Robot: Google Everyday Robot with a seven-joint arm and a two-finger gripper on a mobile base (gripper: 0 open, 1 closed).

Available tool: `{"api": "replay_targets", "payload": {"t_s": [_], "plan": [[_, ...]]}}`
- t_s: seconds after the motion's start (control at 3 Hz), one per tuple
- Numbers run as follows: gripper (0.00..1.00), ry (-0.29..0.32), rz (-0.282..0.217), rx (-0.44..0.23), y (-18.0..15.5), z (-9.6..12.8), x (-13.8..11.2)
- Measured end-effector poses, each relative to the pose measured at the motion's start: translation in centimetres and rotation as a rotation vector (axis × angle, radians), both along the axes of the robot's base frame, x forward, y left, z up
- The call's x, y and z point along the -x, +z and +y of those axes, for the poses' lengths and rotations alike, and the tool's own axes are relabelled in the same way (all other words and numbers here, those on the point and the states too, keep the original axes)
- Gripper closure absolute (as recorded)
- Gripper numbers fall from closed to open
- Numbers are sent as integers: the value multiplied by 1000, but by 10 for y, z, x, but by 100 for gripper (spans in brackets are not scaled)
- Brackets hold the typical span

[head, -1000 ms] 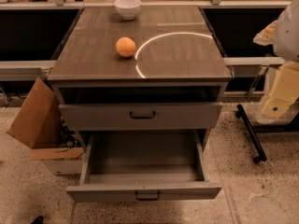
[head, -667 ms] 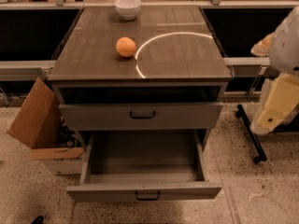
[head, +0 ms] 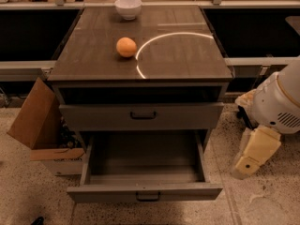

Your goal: Close middle drawer

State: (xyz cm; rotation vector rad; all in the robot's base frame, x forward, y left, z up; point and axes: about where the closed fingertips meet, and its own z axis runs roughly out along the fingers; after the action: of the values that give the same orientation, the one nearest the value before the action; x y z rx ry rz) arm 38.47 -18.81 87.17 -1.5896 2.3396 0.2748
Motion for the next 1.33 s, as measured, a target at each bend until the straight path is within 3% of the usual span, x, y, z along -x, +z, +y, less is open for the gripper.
{"api": "replay_targets", "payload": {"t_s": [0.33, 0.67, 1.0, 1.33], "plan": [[0, 0, 0, 0, 0, 0, 0], [0, -53, 34, -43, -37, 15, 4], [0, -117, 87, -98, -91, 39, 11], [0, -203, 156, -210, -149, 62, 22]]}}
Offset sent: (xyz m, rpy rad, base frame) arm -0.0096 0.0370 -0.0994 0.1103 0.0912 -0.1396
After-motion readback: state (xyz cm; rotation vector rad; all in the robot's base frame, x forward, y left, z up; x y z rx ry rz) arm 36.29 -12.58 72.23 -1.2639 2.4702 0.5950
